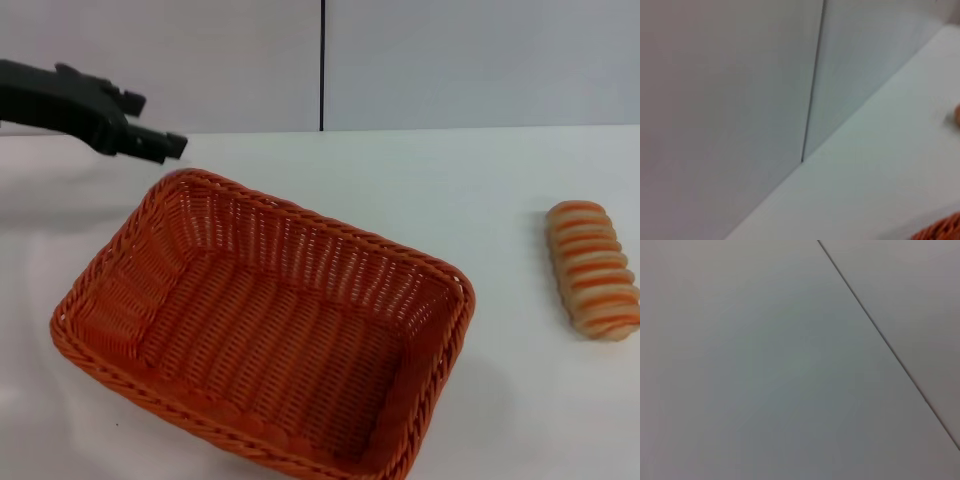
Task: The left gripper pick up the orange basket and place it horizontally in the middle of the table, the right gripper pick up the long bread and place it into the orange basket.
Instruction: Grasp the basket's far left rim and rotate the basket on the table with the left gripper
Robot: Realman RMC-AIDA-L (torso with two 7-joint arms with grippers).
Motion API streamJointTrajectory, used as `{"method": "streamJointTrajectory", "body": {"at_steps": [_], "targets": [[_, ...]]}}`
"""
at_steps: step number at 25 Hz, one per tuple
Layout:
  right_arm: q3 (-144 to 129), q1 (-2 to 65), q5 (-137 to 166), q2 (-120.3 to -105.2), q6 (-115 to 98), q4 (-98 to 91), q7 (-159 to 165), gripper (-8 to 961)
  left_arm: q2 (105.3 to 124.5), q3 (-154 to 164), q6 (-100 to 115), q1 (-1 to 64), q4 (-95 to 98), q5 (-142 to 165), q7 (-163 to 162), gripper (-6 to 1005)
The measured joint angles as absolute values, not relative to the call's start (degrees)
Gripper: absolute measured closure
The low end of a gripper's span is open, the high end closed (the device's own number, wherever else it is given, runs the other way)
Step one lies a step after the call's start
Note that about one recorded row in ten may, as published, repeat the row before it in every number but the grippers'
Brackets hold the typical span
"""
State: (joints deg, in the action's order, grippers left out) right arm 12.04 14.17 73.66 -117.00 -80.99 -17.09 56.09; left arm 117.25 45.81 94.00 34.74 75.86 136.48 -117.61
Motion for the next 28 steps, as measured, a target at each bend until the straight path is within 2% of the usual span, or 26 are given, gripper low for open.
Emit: {"method": "streamJointTrajectory", "body": {"at_steps": [8,28], "targets": [[12.0,14.2,73.7,-117.17,-80.5,-16.9,55.7,319,117.86,49.4,91.5,36.6,72.3,143.1,-118.5,189],[12.5,13.8,73.4,-117.42,-80.5,-16.8,57.0,319,117.92,54.6,87.1,38.3,65.3,146.5,-119.0,189]]}}
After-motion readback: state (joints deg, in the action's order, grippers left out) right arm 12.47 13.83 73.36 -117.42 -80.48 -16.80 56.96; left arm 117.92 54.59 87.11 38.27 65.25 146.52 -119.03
